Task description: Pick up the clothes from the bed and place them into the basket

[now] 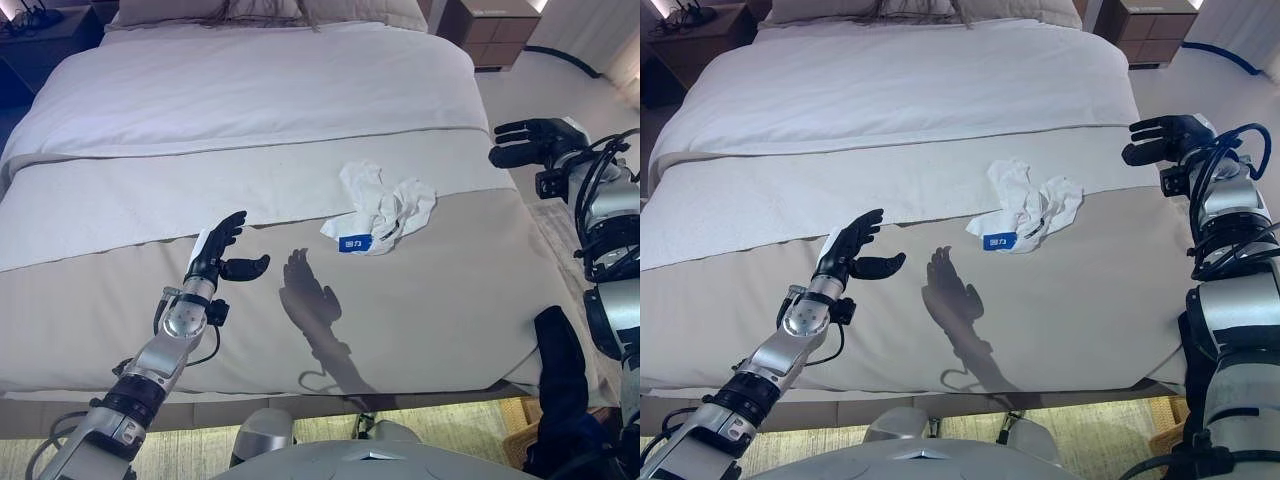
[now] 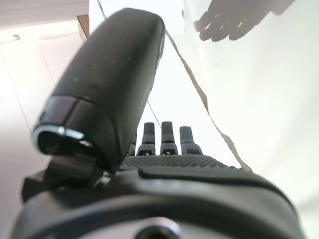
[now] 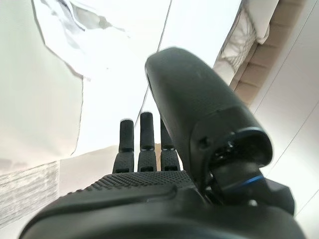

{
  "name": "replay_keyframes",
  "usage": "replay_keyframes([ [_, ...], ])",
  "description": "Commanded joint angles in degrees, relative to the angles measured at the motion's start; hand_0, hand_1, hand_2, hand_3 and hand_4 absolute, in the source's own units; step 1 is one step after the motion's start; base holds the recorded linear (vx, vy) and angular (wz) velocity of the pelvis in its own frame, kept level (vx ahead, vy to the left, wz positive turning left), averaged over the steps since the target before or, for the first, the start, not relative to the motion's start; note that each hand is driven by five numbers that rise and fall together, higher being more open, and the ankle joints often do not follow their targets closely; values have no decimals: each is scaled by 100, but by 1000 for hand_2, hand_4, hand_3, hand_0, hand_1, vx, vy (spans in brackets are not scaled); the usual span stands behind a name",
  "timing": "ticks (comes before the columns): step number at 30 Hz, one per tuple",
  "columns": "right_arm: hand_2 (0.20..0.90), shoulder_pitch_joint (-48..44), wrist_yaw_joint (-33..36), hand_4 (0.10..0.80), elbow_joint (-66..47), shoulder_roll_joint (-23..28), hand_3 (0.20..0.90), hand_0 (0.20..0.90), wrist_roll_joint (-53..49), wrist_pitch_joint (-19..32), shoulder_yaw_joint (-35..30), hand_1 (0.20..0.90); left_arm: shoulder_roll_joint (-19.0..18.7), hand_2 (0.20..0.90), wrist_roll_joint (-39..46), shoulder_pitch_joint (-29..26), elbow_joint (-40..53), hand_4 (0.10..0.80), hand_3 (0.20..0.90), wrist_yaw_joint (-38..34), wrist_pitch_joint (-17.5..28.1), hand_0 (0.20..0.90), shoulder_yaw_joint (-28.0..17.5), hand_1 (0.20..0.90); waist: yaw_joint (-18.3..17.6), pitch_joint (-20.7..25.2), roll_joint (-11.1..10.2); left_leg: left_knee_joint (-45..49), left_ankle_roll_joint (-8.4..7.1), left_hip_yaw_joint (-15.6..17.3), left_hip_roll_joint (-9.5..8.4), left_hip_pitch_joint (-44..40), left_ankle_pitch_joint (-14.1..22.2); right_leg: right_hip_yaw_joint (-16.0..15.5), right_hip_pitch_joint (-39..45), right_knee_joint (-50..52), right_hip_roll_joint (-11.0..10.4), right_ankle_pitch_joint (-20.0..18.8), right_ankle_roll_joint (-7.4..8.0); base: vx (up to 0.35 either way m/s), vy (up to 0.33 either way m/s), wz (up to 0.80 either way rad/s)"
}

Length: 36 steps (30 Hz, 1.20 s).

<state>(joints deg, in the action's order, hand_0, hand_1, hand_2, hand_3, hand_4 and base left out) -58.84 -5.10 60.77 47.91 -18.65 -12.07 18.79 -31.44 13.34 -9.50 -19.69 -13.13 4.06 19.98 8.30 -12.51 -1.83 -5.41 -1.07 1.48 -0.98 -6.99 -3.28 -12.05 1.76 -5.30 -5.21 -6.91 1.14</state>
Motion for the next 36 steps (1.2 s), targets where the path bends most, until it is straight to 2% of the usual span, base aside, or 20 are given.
replay_keyframes([
  [1,300,-425,448,100,-154,270,200,300,-178,612,361,300,-97,900,-216,-55,-42,800,900,-142,563,900,51,900,91,673,20,41,-85,-450,158,233,108,-235,557,253,-88,512,208,25,1,-4],
  [12,300,-49,487,100,-431,452,200,300,-75,656,173,300,-101,900,-239,12,-39,800,900,-173,485,900,13,900,-100,653,27,69,-102,-251,247,119,175,-43,564,309,-74,549,213,32,-2,-11],
  [13,841,-27,508,731,-425,454,831,841,4,675,157,841,-90,900,-238,-2,-58,800,900,-174,485,900,23,900,-110,643,31,79,-104,-242,253,117,179,-42,561,324,-77,554,211,0,0,0],
  [14,900,-13,533,800,-432,459,900,900,84,684,157,900,-75,900,-247,-8,-65,800,900,-172,469,900,23,900,-114,642,32,84,-107,-237,255,117,181,-37,563,326,-81,557,212,0,0,0],
  [25,900,68,1340,800,-626,398,900,900,1073,739,306,900,10,900,-200,70,-193,800,900,-275,293,900,58,900,-73,627,94,85,-136,-333,242,125,166,-90,608,278,-128,552,233,0,0,0],
  [33,900,-41,1675,800,-621,151,900,900,1616,765,622,900,94,900,-84,63,-171,800,900,-350,61,900,29,900,133,569,120,91,-144,-513,195,251,112,-255,589,254,-170,546,234,-1,-2,1],
  [36,900,-69,1600,800,-628,115,900,900,1655,753,642,900,118,900,-29,124,-230,800,900,-329,85,900,-22,900,200,551,108,73,-151,-602,178,287,88,-317,597,219,-170,541,235,-6,-20,7],
])
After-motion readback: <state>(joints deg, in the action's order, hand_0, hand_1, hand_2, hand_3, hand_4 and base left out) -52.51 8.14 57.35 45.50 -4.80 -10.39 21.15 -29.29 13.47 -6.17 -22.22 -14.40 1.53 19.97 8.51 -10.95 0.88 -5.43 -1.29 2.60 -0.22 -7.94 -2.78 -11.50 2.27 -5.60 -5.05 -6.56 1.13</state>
